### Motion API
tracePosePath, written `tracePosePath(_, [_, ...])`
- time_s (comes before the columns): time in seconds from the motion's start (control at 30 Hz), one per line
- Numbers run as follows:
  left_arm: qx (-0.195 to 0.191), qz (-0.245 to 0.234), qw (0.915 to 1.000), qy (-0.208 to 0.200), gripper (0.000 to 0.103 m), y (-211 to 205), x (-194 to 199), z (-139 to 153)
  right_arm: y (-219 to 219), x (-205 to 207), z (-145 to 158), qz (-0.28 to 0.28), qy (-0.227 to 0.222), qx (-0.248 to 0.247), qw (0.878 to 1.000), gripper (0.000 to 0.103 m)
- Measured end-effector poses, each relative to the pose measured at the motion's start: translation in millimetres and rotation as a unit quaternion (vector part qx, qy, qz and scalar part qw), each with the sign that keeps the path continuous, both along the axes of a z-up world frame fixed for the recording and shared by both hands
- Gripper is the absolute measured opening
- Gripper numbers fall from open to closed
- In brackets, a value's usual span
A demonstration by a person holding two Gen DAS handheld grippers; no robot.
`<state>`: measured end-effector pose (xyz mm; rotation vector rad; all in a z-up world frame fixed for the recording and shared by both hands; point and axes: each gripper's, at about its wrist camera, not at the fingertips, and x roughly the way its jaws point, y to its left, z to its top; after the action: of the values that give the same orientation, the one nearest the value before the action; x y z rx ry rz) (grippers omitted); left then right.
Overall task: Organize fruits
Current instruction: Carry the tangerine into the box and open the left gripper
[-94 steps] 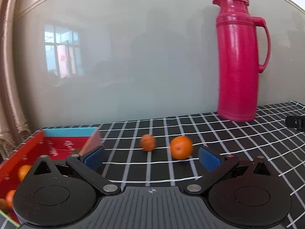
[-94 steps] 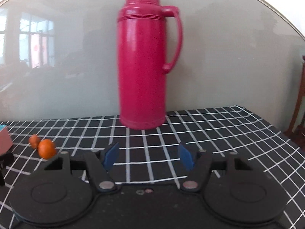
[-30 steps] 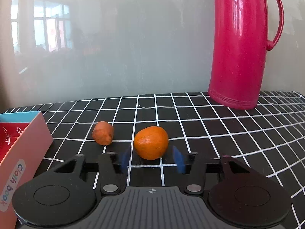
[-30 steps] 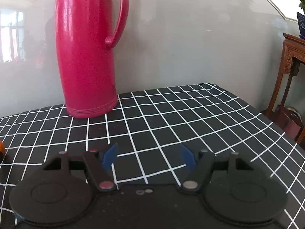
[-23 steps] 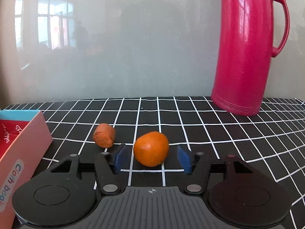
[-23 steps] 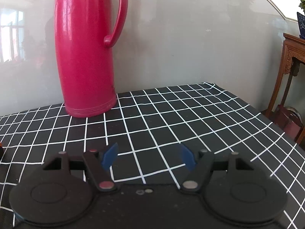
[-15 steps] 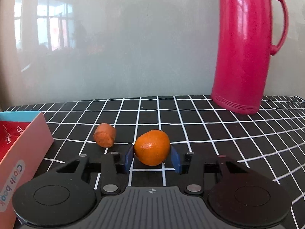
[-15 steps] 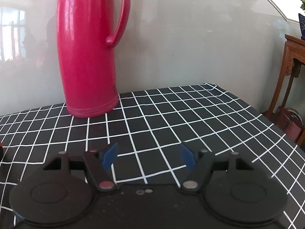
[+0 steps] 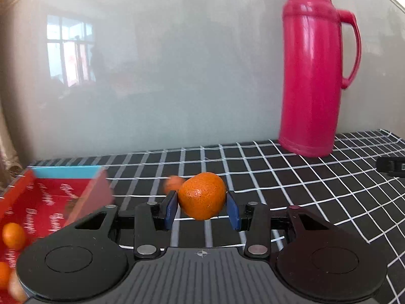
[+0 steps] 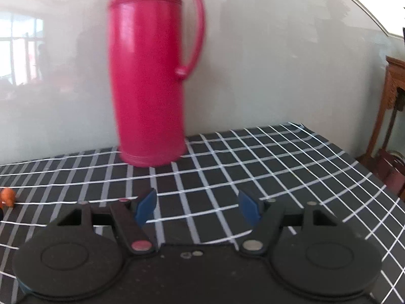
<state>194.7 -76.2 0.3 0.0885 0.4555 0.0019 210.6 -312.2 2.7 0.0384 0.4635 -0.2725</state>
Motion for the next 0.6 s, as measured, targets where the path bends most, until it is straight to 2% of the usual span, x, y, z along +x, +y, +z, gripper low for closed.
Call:
tracePosePath(0.37, [-0.010, 0.048, 0.9983, -0.031, 0.042, 83.5, -48.3, 29.5, 81.0, -16.6, 14.8, 0.067, -0.011, -0.031, 0.997, 0.071])
tracePosePath(0.6, [-0.017, 0.098, 0.9948, -0.023, 0.042, 142.4, -67.3, 24.7, 133.3, -20.0, 22.1, 0.105, -0.018, -0.036, 0.994, 0.071])
